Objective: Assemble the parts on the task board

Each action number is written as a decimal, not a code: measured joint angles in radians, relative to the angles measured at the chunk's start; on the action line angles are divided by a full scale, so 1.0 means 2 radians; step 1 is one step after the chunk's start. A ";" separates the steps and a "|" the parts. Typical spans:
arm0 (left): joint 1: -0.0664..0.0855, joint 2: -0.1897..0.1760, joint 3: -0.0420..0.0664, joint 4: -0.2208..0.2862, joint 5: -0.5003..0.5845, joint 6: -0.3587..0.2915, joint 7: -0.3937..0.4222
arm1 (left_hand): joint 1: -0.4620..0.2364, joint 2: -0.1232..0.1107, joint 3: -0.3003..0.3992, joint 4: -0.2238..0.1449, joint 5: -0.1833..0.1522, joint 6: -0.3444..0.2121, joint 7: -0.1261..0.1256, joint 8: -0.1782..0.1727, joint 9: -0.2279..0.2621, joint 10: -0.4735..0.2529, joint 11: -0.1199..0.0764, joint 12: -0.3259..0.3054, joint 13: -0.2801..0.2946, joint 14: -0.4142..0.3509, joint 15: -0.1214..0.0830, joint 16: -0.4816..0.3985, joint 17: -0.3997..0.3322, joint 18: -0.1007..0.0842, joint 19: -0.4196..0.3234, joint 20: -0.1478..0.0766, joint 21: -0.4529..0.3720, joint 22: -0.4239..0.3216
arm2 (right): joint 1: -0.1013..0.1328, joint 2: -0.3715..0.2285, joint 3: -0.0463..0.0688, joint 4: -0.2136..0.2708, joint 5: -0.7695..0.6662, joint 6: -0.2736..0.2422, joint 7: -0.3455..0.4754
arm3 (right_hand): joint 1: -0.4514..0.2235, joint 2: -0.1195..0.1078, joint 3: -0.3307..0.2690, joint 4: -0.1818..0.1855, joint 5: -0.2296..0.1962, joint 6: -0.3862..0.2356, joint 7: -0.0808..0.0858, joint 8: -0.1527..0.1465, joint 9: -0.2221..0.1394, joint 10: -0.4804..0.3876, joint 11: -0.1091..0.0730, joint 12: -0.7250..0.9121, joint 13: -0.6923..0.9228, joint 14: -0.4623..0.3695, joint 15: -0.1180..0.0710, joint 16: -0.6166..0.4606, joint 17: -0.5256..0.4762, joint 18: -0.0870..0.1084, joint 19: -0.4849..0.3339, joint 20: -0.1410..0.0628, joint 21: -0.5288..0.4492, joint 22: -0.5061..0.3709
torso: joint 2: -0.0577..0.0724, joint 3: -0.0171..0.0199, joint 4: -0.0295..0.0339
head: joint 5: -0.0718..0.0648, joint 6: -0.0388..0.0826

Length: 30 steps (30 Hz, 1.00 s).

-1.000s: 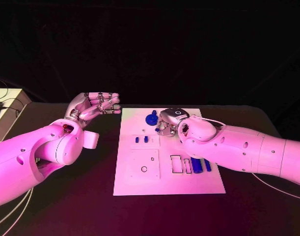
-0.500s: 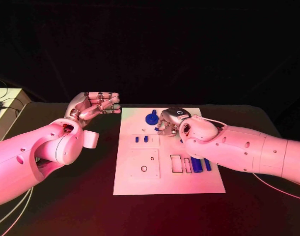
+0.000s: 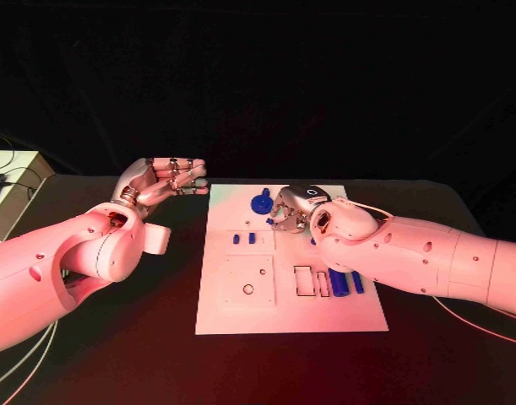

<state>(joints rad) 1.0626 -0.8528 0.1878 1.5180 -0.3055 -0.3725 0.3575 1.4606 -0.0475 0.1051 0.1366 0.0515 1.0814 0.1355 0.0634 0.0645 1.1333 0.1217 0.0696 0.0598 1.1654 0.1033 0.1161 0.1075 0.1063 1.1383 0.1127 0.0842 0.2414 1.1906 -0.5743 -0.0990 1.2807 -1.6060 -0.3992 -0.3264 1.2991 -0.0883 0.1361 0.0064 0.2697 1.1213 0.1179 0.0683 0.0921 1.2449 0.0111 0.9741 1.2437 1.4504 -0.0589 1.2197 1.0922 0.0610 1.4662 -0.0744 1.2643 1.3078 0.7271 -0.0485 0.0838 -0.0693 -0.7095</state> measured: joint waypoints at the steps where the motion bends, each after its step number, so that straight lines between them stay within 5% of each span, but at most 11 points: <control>1: 0.000 0.000 0.000 0.000 0.000 0.000 0.000 | 0.000 0.000 0.000 0.000 0.000 0.000 0.000 0.000 0.000 0.000 0.000 0.000 0.000 0.000 0.000 0.000 0.000 0.000 0.000 0.000 0.000 -0.001 | 0.000 -0.001 0.000 0.000 0.003 -0.003 0.003 | 0.000 0.000 0.001 -0.001 0.002 0.000 0.000 0.000 0.000 0.000 0.000 0.002 0.000 0.000 0.000 0.000 0.001 0.000 0.000 0.000 0.000 0.000 | 0.000 -0.0002 0.0002 | 0.000 0.000; 6: 0.000 0.000 0.000 -0.001 -0.002 0.000 0.000 | 0.002 0.002 0.000 0.000 0.000 0.000 0.000 0.000 0.000 0.000 0.000 0.000 0.000 0.000 0.000 0.000 0.000 0.000 0.000 0.000 0.000 -0.001 | 0.000 -0.008 0.000 0.007 0.015 -0.019 0.015 | 0.000 0.000 0.003 -0.003 0.011 0.000 0.000 0.000 -0.001 0.000 0.000 0.004 0.000 0.000 0.000 0.000 0.001 0.000 0.000 0.000 0.000 0.000 | 0.000 -0.0002 0.0006 | 0.000 0.000; 13: 0.000 0.004 0.000 -0.007 -0.025 0.000 -0.006 | 0.038 -0.006 0.007 -0.035 0.000 0.003 -0.003 0.000 0.000 0.022 -0.006 0.004 0.000 0.006 -0.006 0.007 0.001 0.000 0.007 -0.007 0.009 0.002 | 0.001 -0.032 0.002 0.024 0.062 -0.073 0.059 | -0.013 -0.008 -0.011 0.010 0.027 -0.004 0.001 0.000 -0.002 -0.004 0.003 -0.002 -0.007 0.000 0.000 -0.003 -0.002 0.000 0.000 0.000 -0.005 0.000 | 0.000 0.0001 -0.0002 | 0.002 0.001; 18: 0.000 0.014 0.000 -0.016 -0.089 0.000 -0.018 | 0.043 -0.007 0.012 -0.058 0.000 0.009 -0.004 0.000 0.000 0.046 -0.015 -0.001 0.000 0.027 -0.019 0.020 0.009 0.000 0.013 -0.021 0.038 0.029 | 0.009 -0.064 0.008 0.041 0.156 -0.122 0.130 | -0.009 0.007 -0.040 0.006 0.037 -0.013 0.003 0.000 -0.001 -0.024 0.005 -0.030 -0.029 -0.002 0.002 -0.017 -0.012 0.000 0.000 0.000 -0.024 0.000 | -0.001 0.0011 -0.0012 | 0.001 0.003; 22: 0.003 0.030 0.000 -0.027 -0.164 0.001 -0.035 | 0.038 -0.012 0.009 -0.069 0.000 0.010 -0.004 0.000 0.000 0.054 -0.017 -0.001 0.000 0.054 -0.029 0.049 0.028 0.000 0.022 -0.037 0.077 0.065 | 0.020 -0.092 0.011 0.050 0.255 -0.143 0.197 | -0.005 0.015 -0.050 -0.003 0.037 -0.018 0.003 0.000 0.002 -0.052 0.006 -0.090 -0.083 -0.010 0.003 -0.050 -0.040 0.009 0.000 0.000 -0.077 0.000 | -0.001 0.0020 -0.0030 | 0.001 0.005; 27: 0.011 0.061 0.000 -0.050 -0.271 0.007 -0.057 | 0.031 -0.019 0.012 -0.075 0.000 0.012 -0.003 0.000 0.000 0.032 -0.013 -0.001 0.001 0.049 -0.035 0.105 0.073 -0.004 -0.003 -0.051 0.150 0.143 | 0.028 -0.121 0.012 0.052 0.376 -0.150 0.269 | 0.003 0.029 -0.052 -0.020 0.039 -0.022 0.006 0.000 0.004 -0.060 0.006 -0.188 -0.211 -0.042 0.004 -0.154 -0.130 0.031 -0.003 0.007 -0.269 -0.002 | -0.001 0.0045 -0.0067 | 0.002 0.007; 30: 0.018 0.085 0.000 -0.065 -0.345 0.016 -0.071 | 0.029 -0.021 0.015 -0.078 0.000 0.014 -0.005 0.000 0.000 0.029 -0.013 -0.001 0.001 0.048 -0.036 0.134 0.096 -0.005 -0.005 -0.053 0.181 0.173 | 0.032 -0.134 0.012 0.050 0.440 -0.150 0.304 | 0.003 0.030 -0.052 -0.023 0.041 -0.024 0.008 0.000 0.003 -0.049 0.004 -0.248 -0.299 -0.045 0.007 -0.166 -0.138 0.031 -0.003 0.007 -0.315 -0.016 | -0.001 0.0063 -0.0085 | 0.004 0.008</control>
<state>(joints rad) 1.0992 -0.6834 0.1877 1.3872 -0.9946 -0.3409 0.2157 1.5181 -0.0902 0.1346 -0.0191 0.0521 1.1089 0.1260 0.0635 0.0645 1.1913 0.0953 0.0666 0.0610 1.2618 0.0310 0.3832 0.2987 0.0972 1.1283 0.0068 0.4454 0.5868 1.2539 -0.8424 -0.0748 1.3804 -0.7250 -0.6983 0.2813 1.3053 -0.0288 0.0327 -0.0398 0.3523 1.0733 0.1333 0.0684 0.0988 1.1466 0.0194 0.4780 0.6450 1.3608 -0.0447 0.8882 0.8157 0.1231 1.4592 -0.0602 0.6349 1.2761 0.7242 -0.0359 0.0667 -0.0617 -0.6937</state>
